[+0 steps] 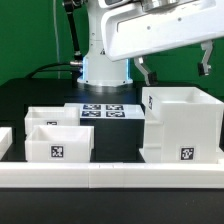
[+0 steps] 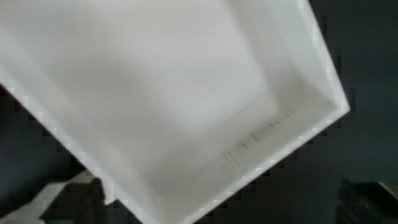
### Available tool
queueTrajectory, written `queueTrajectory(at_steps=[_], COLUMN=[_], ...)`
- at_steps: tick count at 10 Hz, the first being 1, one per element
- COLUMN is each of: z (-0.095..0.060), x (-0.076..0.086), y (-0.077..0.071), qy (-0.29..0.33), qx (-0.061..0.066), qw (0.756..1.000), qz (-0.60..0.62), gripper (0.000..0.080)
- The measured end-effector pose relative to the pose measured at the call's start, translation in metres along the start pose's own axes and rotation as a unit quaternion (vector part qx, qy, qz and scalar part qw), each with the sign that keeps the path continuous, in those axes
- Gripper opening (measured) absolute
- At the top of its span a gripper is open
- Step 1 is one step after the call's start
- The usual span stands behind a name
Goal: Assemble drawer
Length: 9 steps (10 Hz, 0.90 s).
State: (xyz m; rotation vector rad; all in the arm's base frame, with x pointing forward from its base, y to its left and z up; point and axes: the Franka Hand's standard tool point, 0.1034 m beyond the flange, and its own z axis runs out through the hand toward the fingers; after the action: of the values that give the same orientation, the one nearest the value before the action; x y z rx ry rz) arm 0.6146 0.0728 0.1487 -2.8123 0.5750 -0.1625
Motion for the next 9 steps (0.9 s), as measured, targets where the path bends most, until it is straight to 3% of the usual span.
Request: queueTrajectory(at_steps=[2, 3, 5, 9], z=[0.000, -0.002, -0.009, -0.010], x=[0.001, 0.002, 0.004, 0.015], y=[0.003, 0.014, 0.053, 0.116], qy=[0.000, -0.004, -0.001, -0.006], qx=[-0.001, -0.007, -0.022, -0.037], qw=[0.998, 0.992, 0.990, 0.984], qz=[-0.064, -0.124, -0.140, -0.176], gripper=[0.0648, 0.0648, 0.0648, 0.0648])
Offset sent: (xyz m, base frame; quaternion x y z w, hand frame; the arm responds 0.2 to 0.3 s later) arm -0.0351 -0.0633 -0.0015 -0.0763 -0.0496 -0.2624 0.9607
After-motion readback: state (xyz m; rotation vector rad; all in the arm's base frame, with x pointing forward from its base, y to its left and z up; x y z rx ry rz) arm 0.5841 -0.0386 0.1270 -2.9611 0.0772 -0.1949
